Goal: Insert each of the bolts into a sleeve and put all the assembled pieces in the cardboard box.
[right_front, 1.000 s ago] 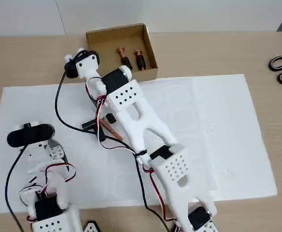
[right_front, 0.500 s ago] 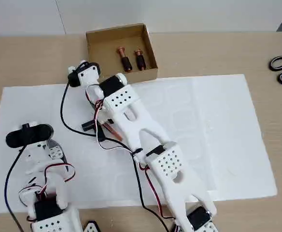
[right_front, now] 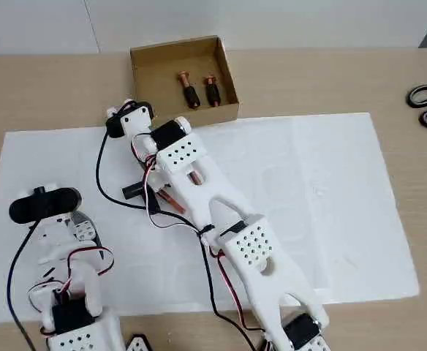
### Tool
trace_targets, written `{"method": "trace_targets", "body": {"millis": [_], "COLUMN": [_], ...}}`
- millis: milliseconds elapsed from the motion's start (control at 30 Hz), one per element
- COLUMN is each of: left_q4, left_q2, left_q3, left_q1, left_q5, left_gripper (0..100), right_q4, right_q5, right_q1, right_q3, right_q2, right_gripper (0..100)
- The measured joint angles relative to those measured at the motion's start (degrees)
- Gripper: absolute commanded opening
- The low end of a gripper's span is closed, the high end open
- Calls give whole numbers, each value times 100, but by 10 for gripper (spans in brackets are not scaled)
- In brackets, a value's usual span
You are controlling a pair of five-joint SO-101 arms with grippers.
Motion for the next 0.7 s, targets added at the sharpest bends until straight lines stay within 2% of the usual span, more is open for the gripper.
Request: {"method": "trace_targets", "body": {"millis": [200, 367, 700], "left_q4": [0, 0, 0], "left_q2": [0, 0, 0], "left_q3": [0, 0, 0], "left_q1": [0, 0, 0], "left_q5": [0, 0, 0], "left_gripper": [6, 6, 6], "right_q4": [0, -9, 62], "right_q5": [0, 0, 9], "right_q1": [0, 18, 114], "right_q3": [0, 0, -62], "right_q2": [0, 9, 0], "right_gripper": [138, 5, 3]}}
